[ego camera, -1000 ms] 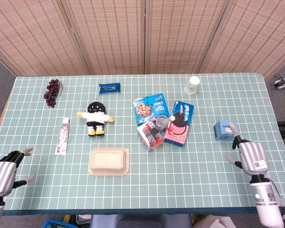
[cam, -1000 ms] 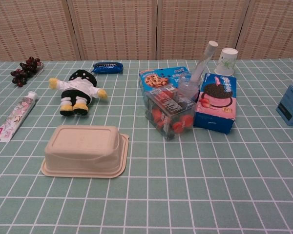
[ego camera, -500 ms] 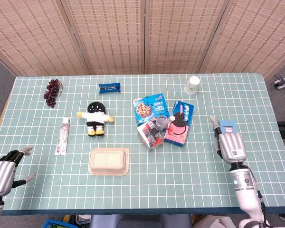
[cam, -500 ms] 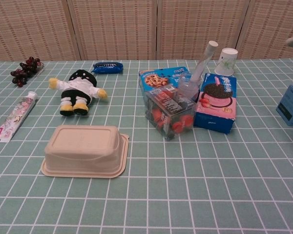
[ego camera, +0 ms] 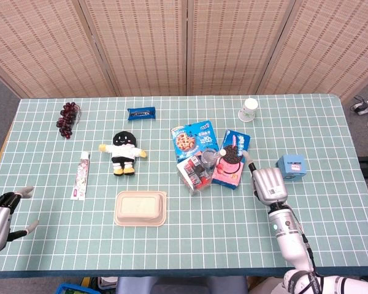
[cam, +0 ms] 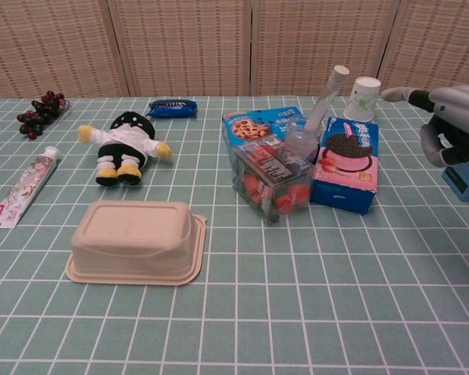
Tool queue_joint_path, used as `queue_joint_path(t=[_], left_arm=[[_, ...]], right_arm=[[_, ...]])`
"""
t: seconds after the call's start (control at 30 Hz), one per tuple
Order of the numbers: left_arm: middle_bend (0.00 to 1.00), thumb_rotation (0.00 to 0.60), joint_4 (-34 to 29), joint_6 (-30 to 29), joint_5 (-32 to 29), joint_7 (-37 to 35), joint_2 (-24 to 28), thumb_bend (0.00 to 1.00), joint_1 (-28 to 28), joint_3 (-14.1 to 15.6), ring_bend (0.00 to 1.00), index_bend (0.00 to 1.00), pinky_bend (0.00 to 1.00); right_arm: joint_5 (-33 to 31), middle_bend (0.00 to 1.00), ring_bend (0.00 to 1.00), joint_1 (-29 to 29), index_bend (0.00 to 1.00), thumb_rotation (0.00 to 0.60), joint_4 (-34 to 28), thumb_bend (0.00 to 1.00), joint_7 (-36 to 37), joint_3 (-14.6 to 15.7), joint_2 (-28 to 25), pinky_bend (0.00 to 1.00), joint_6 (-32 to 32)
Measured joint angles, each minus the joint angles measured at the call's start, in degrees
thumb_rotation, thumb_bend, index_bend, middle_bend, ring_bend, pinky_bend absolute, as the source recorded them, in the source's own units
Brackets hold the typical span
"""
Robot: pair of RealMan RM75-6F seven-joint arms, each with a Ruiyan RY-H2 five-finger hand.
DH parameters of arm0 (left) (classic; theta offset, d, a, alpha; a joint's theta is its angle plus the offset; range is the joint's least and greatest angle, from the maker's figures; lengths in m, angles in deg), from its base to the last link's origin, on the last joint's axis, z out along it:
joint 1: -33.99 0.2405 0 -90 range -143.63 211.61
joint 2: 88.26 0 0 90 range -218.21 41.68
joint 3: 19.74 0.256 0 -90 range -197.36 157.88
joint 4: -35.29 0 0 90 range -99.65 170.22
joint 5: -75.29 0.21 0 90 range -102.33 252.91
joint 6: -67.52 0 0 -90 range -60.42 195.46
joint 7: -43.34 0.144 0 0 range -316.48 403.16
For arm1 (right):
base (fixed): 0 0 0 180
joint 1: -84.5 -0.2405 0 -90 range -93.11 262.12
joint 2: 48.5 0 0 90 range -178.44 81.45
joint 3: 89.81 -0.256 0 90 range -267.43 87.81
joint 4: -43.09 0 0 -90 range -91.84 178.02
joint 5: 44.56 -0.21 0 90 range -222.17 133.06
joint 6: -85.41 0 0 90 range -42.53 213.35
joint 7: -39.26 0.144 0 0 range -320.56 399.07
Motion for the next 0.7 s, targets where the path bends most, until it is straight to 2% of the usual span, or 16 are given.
queue_joint_path(t=[0.7], left_arm=[[0.35, 0.600, -0.1, -0.8, -2.1, -1.4, 1.0, 0.14, 0.6, -1.3, 0.29, 0.28, 0.45]], right_arm=[[-4.4, 0.79, 0.81, -6.4, 0.00, 0.600, 0.8, 0.81, -5.1, 0.1, 4.3, 0.96, -0.4]])
